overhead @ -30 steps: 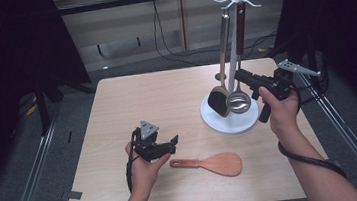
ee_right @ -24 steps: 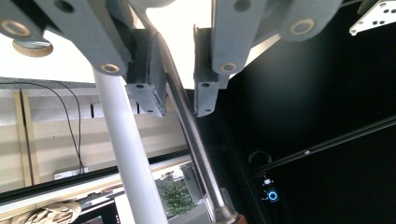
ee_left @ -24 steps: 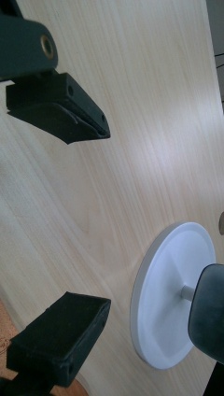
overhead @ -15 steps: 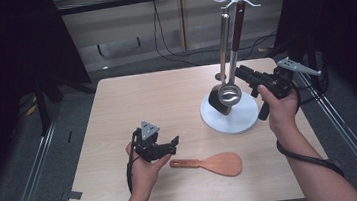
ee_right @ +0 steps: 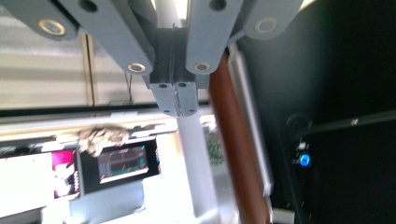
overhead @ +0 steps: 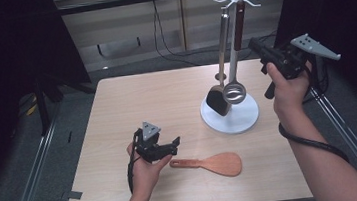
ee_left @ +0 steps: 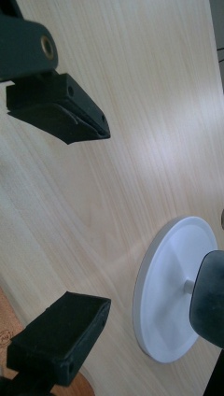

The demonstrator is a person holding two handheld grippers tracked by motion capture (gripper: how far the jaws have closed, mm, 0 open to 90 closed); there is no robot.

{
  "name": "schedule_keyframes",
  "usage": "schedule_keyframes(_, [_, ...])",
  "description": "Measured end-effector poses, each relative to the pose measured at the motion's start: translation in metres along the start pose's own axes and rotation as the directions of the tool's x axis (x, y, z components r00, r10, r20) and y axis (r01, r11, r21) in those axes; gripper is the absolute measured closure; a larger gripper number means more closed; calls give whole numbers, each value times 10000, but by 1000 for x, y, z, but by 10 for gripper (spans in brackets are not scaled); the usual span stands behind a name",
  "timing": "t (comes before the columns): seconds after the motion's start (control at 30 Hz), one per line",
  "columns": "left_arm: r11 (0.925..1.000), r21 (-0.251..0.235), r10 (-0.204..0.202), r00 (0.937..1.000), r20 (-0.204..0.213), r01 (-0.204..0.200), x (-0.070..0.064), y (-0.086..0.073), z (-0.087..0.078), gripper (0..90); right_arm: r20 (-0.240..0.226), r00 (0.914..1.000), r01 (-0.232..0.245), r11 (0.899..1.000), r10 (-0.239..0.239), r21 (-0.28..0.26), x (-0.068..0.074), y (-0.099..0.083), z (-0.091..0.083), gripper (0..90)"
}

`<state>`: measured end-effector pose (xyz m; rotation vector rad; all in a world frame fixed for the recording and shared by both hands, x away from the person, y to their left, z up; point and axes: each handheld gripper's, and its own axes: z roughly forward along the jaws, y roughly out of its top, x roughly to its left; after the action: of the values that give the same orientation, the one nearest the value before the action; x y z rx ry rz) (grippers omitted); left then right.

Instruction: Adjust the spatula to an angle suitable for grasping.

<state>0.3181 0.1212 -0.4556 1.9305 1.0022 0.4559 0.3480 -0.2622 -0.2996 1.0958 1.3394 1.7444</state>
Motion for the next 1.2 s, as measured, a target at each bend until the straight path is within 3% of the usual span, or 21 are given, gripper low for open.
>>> schedule_keyframes(0.1, [10000,59,81,10000,12,-81,0,0,-1,159,161,9999,13,9993,-7,-380,2,13,4,900])
schedule_keyframes(0.27, [9999,75,151,9999,30,-151,1,0,0,159,290,9985,-419,9927,455,-1131,1,30,7,900])
schedule_keyframes(0.6, [9997,10,260,9996,66,-261,-1,1,0,159,352,9993,-78,9860,139,-1667,6,47,15,900])
schedule_keyframes(0.7, [9997,8,260,9997,38,-260,-1,1,1,159,309,9991,-229,9817,292,-1889,7,52,15,900])
schedule_keyframes(1.03, [9995,23,319,9995,19,-319,-1,2,0,159,-185,9994,-311,9825,282,-1837,16,48,16,900])
schedule_keyframes(1.1, [9995,7,303,9995,32,-303,-1,1,0,159,-227,9997,-15,9850,-24,-1723,18,48,15,900])
schedule_keyframes(1.2, [9992,84,387,9992,17,-387,0,1,0,159,-334,9994,-9,9861,-47,-1661,21,48,16,900])
